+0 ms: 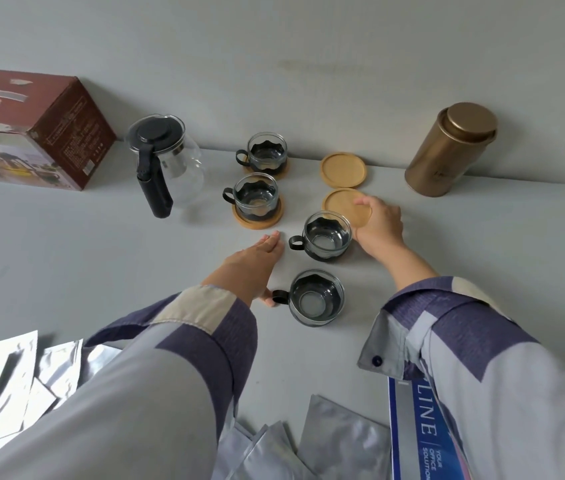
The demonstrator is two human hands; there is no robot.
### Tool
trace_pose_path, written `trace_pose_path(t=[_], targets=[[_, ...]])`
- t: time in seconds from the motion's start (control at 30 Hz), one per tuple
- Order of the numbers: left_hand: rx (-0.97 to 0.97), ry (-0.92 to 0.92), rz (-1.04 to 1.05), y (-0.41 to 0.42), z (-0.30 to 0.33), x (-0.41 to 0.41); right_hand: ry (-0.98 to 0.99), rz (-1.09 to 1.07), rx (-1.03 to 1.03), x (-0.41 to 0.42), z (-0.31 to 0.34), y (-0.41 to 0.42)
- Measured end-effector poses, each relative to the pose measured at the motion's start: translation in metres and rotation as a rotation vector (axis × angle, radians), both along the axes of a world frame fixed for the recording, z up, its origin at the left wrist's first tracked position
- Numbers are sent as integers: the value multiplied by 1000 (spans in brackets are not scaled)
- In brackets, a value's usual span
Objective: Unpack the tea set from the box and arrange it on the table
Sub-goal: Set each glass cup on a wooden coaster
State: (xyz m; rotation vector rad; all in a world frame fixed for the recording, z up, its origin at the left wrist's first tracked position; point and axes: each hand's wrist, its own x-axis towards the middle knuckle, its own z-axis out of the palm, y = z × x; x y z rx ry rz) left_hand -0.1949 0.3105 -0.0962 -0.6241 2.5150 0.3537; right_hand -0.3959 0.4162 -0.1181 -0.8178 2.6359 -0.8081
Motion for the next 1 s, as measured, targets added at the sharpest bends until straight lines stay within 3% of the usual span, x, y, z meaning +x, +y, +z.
trace_pose_path(t=[0.23, 0.43, 0.63, 0.87, 1.0], targets=[[-4, -16, -1, 0, -1, -1, -123, 34, -72, 2, 6, 9], [-14, -26, -8, 3, 3, -2, -193, -102, -150, 32, 17, 35], [-26, -6, -17, 7, 5, 0, -356, 119, -135, 88, 7, 76], [-36, -31, -27, 10, 7, -1, -328, 261, -12, 129, -1, 89], [35, -32, 15, 11, 6, 0, -208, 93, -134, 145, -8, 84]])
